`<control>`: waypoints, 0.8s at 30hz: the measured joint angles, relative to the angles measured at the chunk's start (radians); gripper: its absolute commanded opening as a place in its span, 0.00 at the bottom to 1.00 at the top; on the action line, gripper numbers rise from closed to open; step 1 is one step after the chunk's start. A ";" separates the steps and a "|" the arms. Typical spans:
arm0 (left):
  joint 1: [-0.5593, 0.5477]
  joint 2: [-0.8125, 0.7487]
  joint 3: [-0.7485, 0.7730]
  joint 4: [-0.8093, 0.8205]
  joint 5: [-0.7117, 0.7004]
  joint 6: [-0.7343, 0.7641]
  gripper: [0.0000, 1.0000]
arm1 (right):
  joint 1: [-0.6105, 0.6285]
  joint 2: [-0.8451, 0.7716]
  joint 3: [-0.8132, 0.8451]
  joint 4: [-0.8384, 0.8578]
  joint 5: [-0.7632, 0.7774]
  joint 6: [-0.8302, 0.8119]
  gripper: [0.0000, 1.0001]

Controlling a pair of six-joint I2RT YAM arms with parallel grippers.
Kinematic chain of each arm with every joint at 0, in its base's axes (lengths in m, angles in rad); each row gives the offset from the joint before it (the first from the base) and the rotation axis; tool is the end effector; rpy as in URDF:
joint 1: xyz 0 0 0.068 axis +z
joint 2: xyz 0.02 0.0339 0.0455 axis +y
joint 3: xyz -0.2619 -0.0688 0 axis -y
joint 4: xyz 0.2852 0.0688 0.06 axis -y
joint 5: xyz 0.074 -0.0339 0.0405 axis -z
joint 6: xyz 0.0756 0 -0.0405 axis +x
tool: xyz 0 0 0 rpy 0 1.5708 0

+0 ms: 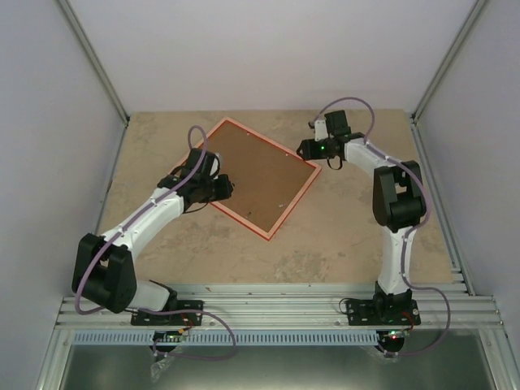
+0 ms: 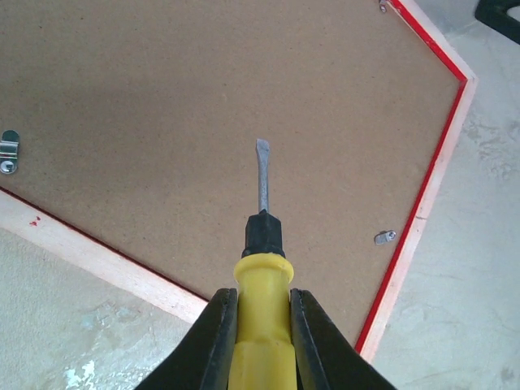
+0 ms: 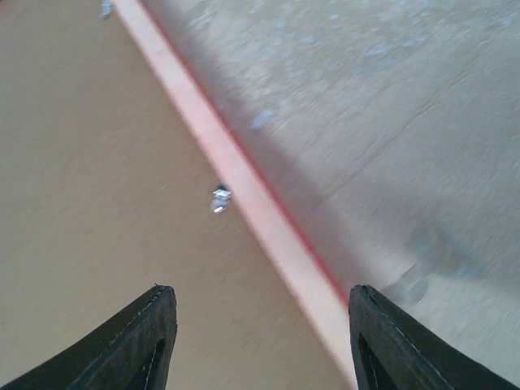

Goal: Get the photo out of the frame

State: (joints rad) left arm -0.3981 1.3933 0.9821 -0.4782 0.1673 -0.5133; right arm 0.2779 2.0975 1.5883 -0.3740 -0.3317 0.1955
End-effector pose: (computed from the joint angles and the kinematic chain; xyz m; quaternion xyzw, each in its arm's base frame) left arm 0.3203 -0.1483 0.1969 -0.0262 0.9393 -0.2173 0.2643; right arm 0.4955 0.1669 0.1408 -0.0938 0.9255 0.2291 0.2867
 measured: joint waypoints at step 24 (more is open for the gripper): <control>0.000 -0.011 -0.003 0.014 0.074 0.001 0.00 | -0.027 0.102 -0.071 0.066 -0.128 -0.064 0.40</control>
State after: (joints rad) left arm -0.3981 1.3819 0.9787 -0.4641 0.2409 -0.5125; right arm 0.2512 2.1998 1.5173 -0.3077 -0.4599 0.1314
